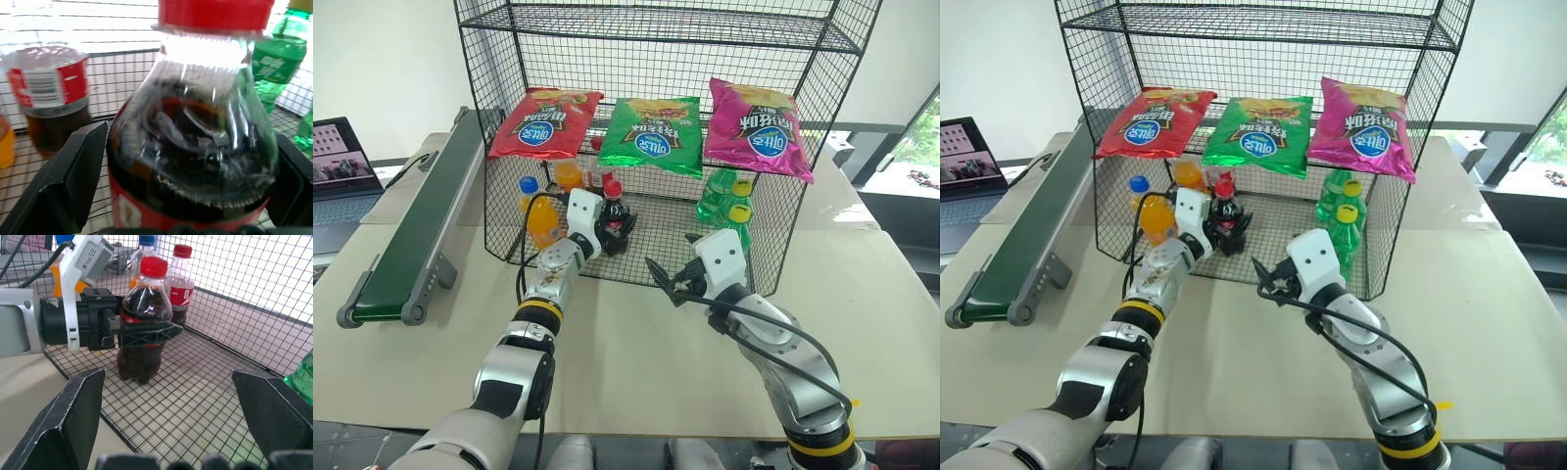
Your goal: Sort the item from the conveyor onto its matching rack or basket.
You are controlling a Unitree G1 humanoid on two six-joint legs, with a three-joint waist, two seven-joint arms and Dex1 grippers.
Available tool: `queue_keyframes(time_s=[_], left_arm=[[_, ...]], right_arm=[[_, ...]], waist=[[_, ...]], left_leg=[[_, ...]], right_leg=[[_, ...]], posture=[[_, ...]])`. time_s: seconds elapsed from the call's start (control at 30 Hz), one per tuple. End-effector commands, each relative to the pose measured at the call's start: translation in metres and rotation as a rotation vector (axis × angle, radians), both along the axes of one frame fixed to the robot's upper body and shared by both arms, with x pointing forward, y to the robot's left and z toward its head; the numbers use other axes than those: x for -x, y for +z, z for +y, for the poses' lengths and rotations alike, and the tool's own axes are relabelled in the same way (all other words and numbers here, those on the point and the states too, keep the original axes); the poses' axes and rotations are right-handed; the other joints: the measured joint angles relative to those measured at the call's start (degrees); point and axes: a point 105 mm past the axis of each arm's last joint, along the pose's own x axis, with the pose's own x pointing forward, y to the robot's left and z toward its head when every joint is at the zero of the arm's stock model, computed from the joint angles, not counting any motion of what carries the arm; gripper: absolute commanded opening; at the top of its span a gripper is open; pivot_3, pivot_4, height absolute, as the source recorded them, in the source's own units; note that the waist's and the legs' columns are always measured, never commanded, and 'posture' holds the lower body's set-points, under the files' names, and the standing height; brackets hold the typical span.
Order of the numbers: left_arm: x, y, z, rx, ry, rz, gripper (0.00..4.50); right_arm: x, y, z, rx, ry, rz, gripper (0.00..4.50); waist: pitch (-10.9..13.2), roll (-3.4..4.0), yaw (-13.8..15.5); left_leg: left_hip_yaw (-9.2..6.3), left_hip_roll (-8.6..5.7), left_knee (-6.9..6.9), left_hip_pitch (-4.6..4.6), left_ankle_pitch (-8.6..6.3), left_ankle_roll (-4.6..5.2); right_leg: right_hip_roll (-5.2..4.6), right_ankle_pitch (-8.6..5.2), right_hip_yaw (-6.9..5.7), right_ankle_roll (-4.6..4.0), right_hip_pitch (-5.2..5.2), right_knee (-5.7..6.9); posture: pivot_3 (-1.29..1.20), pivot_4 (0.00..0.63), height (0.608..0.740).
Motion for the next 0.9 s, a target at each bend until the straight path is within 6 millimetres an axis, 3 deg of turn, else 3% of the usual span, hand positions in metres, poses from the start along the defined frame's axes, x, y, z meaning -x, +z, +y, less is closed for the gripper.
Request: queue_keyframes(time_s=[0.03, 0.3, 0.5, 0.73, 0.9], left_arm=[[0.006, 0.017, 0.004, 0.008, -0.036, -0.041, 4.46], [0.043, 0.007, 0.031, -0.049, -0.03, 0.064, 4.46], [0.077, 0.006, 0.058, -0.082, 0.03, 0.087, 4.46], [0.119, -0.016, 0.102, -0.141, 0.225, 0.127, 4.46], [0.141, -0.038, 0.119, -0.139, 0.346, 0.176, 4.46]], right_arm=[[0.001, 0.014, 0.003, -0.027, 0.025, -0.054, 4.5], [-0.004, 0.011, 0.011, -0.043, 0.088, -0.043, 4.5], [0.004, -0.003, 0.01, -0.035, 0.121, -0.007, 4.5], [0.008, -0.019, -0.011, -0.063, 0.031, 0.013, 4.5], [0.009, -0.036, -0.042, -0.103, -0.147, 0.028, 4.5]], waist=[[0.0, 0.0, -0.1], [0.0, 0.06, -0.5], [0.0, 0.1, -0.2], [-0.1, 0.11, -0.2], [-0.1, 0.1, 0.2]], left_leg=[[0.0, 0.0, 0.0, 0.01, 0.0, 0.0], [-0.03, 0.05, -0.04, 0.09, 0.0, 0.0], [-0.03, 0.06, -0.01, 0.12, 0.0, 0.0], [0.0, 0.11, -0.05, 0.15, -0.01, -0.01], [0.0, 0.12, -0.03, 0.16, -0.01, -0.02]], right_leg=[[0.0, 0.01, 0.0, -0.03, 0.0, 0.01], [0.02, 0.05, 0.01, -0.09, 0.01, 0.12], [0.01, 0.05, 0.01, -0.1, 0.07, 0.09], [0.01, 0.04, 0.02, -0.1, 0.06, 0.03], [0.01, -0.07, 0.01, 0.08, 0.07, 0.01]], posture=[[0.0, 0.15, 0.738], [0.0, 0.15, 0.738], [0.0, 0.15, 0.738], [0.0, 0.15, 0.738], [0.0, 0.15, 0.738]])
